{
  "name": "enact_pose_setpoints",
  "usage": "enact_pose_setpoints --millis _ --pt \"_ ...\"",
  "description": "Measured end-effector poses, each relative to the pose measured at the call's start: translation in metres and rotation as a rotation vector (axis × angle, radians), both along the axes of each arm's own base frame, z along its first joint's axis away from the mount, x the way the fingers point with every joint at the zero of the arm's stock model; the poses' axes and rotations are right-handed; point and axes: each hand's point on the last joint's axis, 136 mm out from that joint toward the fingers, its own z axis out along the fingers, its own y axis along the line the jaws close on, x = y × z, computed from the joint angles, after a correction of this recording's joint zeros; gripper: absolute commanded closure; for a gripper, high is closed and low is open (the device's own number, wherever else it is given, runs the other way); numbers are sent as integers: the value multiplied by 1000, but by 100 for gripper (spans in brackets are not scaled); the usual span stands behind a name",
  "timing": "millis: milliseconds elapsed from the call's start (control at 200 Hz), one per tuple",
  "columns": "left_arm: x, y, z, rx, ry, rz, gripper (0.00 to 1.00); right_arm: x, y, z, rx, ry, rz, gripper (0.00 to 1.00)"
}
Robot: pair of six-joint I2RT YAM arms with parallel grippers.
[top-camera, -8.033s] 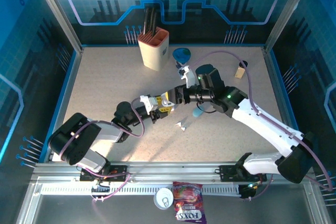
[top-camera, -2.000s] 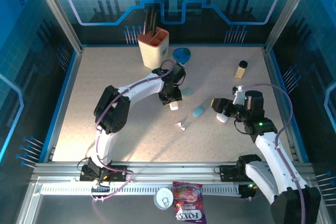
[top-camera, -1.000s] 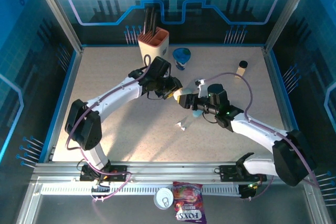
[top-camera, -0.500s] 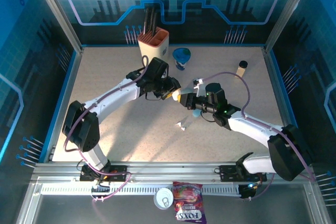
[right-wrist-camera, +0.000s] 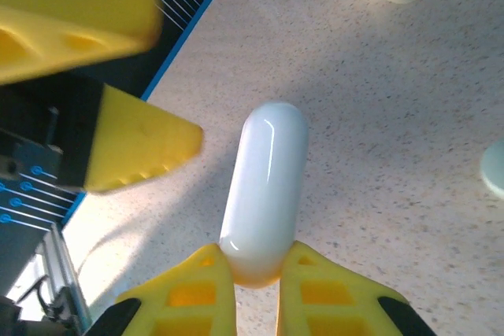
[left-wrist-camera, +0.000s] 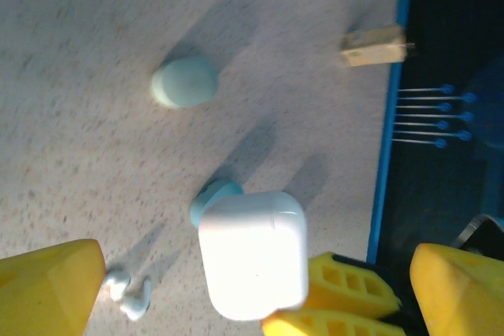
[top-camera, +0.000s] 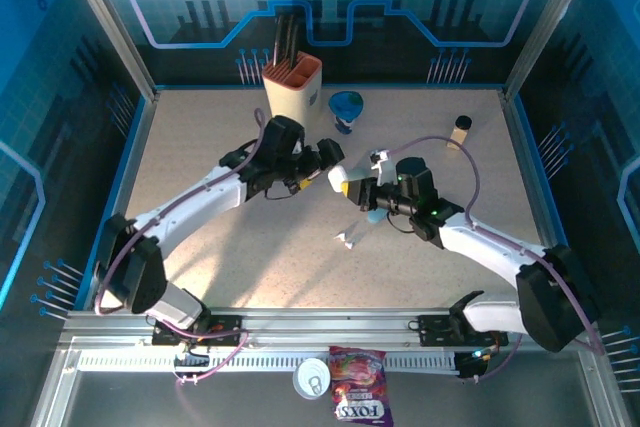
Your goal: Insert wireless bluetooth earbuds into charging case
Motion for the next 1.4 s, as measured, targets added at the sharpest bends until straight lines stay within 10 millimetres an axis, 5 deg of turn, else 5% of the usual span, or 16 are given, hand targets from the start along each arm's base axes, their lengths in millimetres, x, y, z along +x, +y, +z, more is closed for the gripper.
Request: enact_pose_setpoints --millis 275,655,1010,1401 --pt "-20 30 40 42 -509 -163 1 -20 -32 11 -136 -110 79 90" --pt "-101 17 45 181 -1070 -678 2 -61 -26 51 -232 -276 367 88" --pt "-129 1 30 115 -1068 -935 16 -102 6 93 -228 -414 652 88" --pt "-145 -4 45 33 -1073 -1027 55 -108 27 80 -217 -378 758 88"
